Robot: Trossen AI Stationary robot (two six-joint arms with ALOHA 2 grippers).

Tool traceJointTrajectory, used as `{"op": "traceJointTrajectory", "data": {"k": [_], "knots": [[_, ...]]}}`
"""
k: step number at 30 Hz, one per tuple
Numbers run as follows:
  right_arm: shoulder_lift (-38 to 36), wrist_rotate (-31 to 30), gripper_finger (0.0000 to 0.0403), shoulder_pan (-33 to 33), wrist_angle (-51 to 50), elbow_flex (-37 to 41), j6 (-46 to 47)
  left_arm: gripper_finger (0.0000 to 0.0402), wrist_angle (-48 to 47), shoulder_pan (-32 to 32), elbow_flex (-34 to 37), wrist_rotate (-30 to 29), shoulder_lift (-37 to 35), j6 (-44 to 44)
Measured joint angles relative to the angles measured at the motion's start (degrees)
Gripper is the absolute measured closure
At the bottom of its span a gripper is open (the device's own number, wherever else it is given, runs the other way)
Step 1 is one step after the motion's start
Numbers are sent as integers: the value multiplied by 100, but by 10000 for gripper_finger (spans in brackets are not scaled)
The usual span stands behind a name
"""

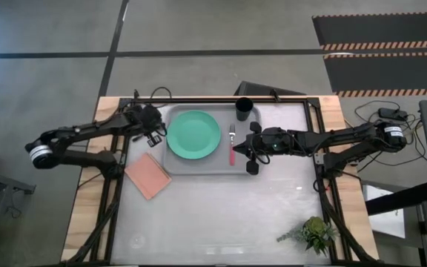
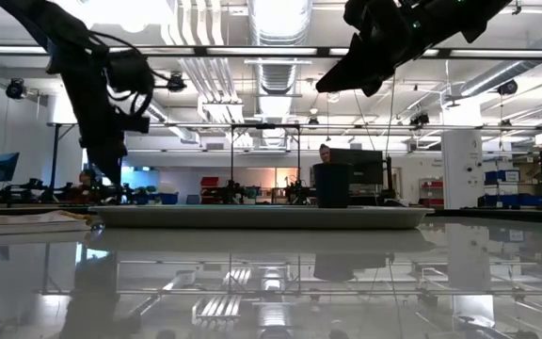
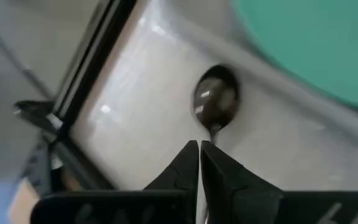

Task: Pick and place plate/cup/fork/spoon on tray
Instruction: Put the black spoon on the gray serving tray to the right of the pink fork

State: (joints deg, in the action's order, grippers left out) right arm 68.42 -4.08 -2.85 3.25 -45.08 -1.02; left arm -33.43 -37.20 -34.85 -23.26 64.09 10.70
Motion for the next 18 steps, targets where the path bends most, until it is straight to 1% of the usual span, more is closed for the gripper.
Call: {"op": "traceJointTrajectory", "data": {"k": [2, 4, 7, 11, 14, 18], "knots": [[0, 0, 390, 3, 0, 0, -4, 401, 9, -100, 0, 543, -115, -143], [0, -2, 390, 11, 2, 0, -30, 401, -3, -296, 0, 1025, -100, -512], [0, -2, 390, 11, 10, 0, -97, 401, 4, -541, 0, 1046, 131, -837], [0, -2, 390, 11, 42, 0, -164, 401, 207, -801, -13, 991, 639, -865], [0, -2, 390, 11, 42, 0, -186, 401, 127, -925, -123, 991, 994, -944], [0, -2, 390, 11, 6, 0, -195, 396, 4, -1110, -230, 1197, 1253, -1038]]}}
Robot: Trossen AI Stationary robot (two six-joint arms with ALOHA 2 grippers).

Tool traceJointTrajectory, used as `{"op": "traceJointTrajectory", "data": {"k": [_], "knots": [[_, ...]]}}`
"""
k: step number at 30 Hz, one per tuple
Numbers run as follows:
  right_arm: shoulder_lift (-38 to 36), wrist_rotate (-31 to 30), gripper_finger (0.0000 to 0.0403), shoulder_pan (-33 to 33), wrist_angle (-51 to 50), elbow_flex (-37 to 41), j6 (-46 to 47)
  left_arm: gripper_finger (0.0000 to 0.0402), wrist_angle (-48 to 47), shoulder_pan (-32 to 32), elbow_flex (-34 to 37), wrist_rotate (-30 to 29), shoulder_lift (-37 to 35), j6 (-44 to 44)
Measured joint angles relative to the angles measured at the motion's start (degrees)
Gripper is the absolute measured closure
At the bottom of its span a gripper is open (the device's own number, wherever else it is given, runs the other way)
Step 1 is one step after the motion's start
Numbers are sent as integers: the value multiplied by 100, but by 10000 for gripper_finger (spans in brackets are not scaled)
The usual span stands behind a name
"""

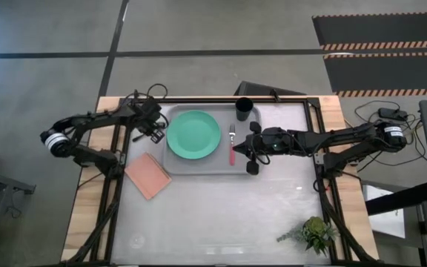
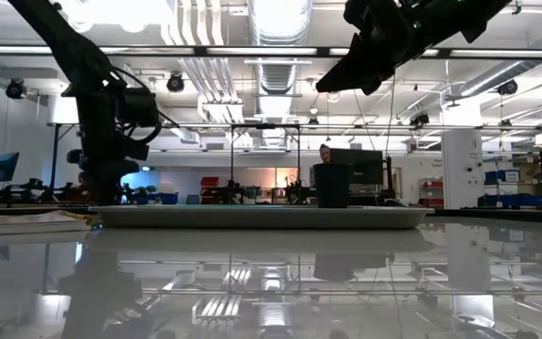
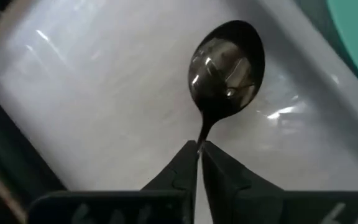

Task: Pick and place plate/cup/fork/spoon on tray
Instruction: Put the black spoon on the gray serving tray to the right of the pink fork

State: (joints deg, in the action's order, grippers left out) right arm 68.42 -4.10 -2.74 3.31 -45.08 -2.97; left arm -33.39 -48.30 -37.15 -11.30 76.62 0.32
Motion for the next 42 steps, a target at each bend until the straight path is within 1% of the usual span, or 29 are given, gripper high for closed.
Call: {"op": "traceJointTrajectory", "data": {"k": [3, 10, 14, 17, 22, 25, 28, 31, 35, 36, 39, 42], "knots": [[0, 0, 390, 0, -4, 0, -4, 370, 6, -167, -18, 213, 112, 5], [0, 0, 390, 0, -4, 0, -5, 275, -6, -286, 3, 248, 69, 172], [0, 0, 390, 0, -2, 0, -4, 233, -5, -286, 3, 252, 39, 293], [0, 0, 390, 0, -2, 0, -4, 215, 4, -286, 12, 248, 48, 337], [0, 0, 390, 0, -2, 0, -4, 210, 409, -286, 147, 238, 106, 454], [0, 0, 390, 0, -2, 0, 36, 217, 649, -286, 212, 185, 136, 460], [0, 0, 390, 0, -2, 0, 67, 246, 760, -281, 290, 178, 132, 458], [0, 0, 390, 0, -4, 0, 86, 295, 834, -275, 363, 183, 111, 456], [0, -1, 390, 0, -4, 2, 145, 377, 815, -275, 368, 139, 103, 419], [0, 0, 390, 0, -4, 4, 154, 388, 806, -275, 368, 88, 91, 383], [0, 0, 390, 13, -4, 17, 165, 395, 814, -288, 392, -157, -8, 340], [0, 0, 390, 24, -5, 22, 189, 399, 847, -279, 379, -339, -285, 316]]}}
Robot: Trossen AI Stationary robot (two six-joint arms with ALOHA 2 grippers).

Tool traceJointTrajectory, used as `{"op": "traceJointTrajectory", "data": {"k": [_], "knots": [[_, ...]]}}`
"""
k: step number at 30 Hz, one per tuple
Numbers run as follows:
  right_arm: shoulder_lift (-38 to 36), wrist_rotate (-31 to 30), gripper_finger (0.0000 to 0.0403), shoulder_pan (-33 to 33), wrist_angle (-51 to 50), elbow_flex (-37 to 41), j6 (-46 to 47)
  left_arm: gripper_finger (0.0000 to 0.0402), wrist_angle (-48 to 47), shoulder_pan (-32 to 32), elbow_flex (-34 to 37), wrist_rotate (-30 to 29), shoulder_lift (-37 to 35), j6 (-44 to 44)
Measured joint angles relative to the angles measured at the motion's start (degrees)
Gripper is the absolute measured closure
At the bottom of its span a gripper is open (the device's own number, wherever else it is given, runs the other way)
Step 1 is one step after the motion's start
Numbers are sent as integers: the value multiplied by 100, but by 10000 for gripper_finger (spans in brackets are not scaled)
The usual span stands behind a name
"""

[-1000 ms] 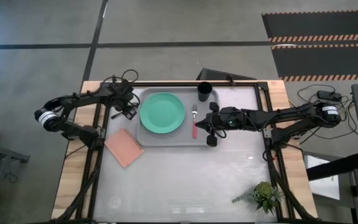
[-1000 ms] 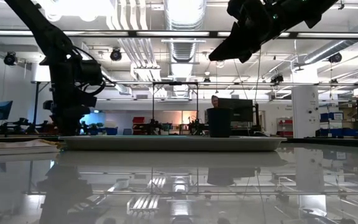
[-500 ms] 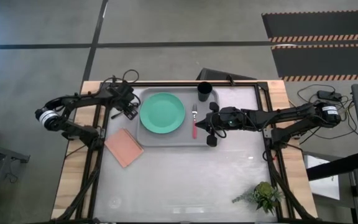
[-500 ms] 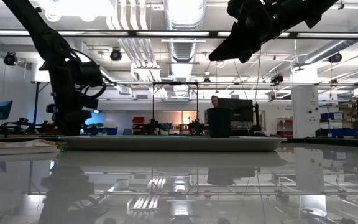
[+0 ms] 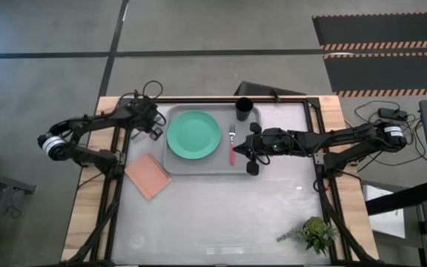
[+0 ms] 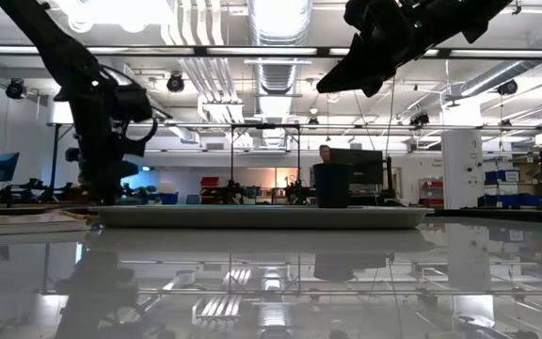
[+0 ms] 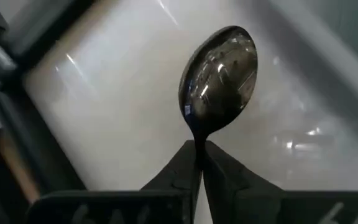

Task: Pick and place plate/cup/fork/spoon on tray
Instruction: Put the black spoon on the gray serving tray to the right of the pink fork

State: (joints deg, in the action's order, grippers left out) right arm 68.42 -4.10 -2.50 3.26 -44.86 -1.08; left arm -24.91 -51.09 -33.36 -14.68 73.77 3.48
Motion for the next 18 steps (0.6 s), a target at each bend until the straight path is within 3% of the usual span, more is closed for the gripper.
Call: {"op": "traceJointTrajectory", "data": {"k": [11, 13, 18], "knots": [[0, -2, 390, 11, 1, 7, 0, 401, 160, 79, -17, 166, -2346, 460], [0, -1, 390, 11, 1, 7, 2, 401, 252, 142, 1, 682, -2839, 581], [0, -2, 390, 11, 43, 9, 24, 401, 1038, 381, 39, 2665, -3853, 405]]}}
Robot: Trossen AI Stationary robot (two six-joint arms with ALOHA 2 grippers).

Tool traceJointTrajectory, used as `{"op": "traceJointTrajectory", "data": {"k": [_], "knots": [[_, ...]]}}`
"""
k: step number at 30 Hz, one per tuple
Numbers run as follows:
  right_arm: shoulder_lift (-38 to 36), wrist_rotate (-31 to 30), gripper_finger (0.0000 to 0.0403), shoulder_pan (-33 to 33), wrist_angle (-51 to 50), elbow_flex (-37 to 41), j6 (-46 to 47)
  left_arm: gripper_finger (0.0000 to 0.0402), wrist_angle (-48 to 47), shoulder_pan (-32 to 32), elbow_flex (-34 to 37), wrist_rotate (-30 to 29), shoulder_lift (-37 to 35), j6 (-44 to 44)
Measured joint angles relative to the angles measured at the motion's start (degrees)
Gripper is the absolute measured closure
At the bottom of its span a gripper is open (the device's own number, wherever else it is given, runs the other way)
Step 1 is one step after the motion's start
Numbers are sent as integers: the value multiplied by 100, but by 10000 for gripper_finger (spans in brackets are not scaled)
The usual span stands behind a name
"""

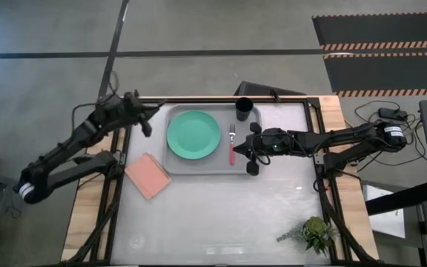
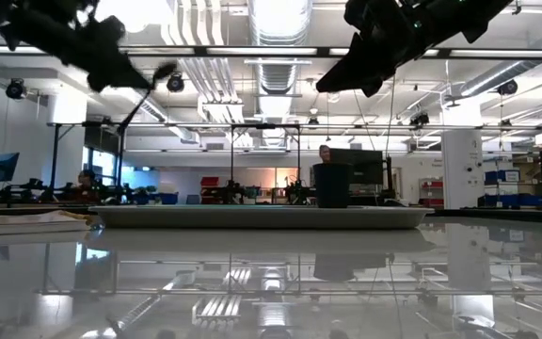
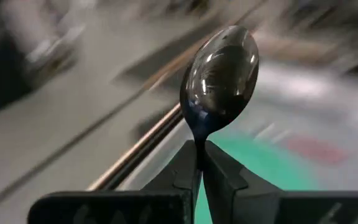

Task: Pick and place plate/cup/fork/spoon on tray
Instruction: Put the black spoon on the gray serving tray to the right of the pink fork

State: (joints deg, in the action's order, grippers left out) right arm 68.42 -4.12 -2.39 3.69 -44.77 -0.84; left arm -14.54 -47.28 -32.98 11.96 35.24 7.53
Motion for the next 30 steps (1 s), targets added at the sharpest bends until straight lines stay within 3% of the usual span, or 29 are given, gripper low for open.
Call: {"op": "traceJointTrajectory", "data": {"k": [3, 5, 13, 20, 30], "knots": [[0, 0, 390, 2, 18, 0, 28, 401, 837, 244, 172, 884, -422, -431], [4, -1, 390, 10, 78, 8, 32, 401, 1407, 450, 323, 1166, -620, -686], [4, -4, 390, 192, 1162, 270, -148, 401, 3740, 1325, 1171, 1244, -705, -1311], [4, -44, 390, 240, 2246, 616, -209, 401, 5105, 1908, 1526, 1037, 19, -1329], [4, -95, 390, 240, 2539, 641, -287, 402, 7114, 2786, 1533, 551, 1804, -1325]]}}
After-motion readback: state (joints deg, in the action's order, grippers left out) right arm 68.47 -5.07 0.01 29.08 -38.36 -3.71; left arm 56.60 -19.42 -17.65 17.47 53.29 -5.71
